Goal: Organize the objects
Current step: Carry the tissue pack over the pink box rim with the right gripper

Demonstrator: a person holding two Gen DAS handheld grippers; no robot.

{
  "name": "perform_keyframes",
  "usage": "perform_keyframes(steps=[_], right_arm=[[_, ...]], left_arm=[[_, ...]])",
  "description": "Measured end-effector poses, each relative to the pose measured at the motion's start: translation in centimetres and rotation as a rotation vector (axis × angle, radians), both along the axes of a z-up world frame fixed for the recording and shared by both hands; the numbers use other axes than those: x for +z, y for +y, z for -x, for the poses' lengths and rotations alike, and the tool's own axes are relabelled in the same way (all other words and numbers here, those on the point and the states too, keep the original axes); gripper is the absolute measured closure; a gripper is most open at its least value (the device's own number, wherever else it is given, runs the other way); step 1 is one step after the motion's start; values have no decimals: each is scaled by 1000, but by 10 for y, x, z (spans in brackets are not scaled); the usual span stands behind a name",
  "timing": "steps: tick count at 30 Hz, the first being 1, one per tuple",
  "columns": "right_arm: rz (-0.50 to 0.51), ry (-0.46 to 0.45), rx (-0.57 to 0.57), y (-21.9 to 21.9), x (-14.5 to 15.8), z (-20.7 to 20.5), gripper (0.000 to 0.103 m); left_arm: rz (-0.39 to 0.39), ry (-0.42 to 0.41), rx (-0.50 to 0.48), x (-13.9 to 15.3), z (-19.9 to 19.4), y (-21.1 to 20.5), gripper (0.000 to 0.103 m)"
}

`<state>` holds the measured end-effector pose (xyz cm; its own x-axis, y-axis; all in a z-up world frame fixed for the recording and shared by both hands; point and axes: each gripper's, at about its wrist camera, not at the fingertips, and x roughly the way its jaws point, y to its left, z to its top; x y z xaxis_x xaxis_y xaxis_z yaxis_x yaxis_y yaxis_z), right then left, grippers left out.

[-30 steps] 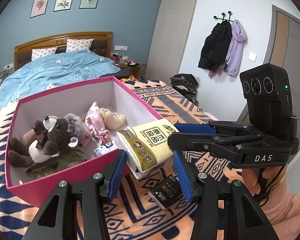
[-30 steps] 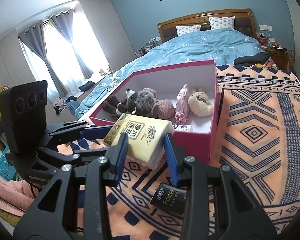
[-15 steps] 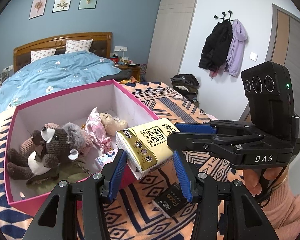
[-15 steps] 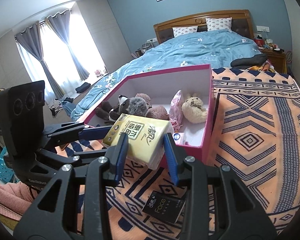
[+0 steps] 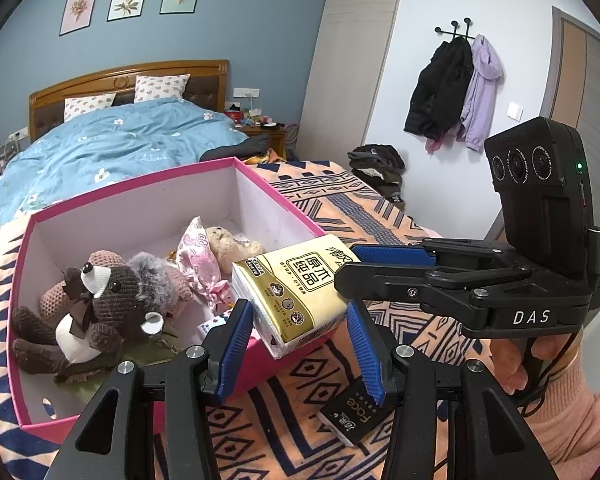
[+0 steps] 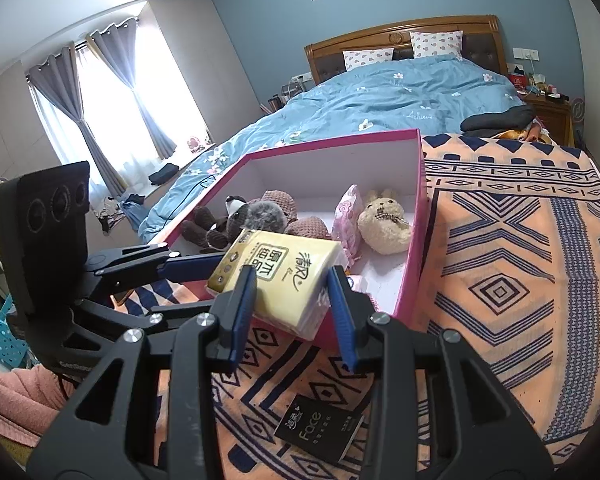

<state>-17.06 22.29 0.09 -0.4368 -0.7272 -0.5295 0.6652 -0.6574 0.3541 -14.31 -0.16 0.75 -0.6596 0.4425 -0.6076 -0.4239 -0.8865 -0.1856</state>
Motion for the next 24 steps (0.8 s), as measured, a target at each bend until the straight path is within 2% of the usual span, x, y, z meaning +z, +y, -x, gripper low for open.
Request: perform_keyframes(steps=[24], right_arm=[[-3,-15,-4,-4,2,16,63]], left_arm=[[-2,-17,17,-4,21,-3,54]])
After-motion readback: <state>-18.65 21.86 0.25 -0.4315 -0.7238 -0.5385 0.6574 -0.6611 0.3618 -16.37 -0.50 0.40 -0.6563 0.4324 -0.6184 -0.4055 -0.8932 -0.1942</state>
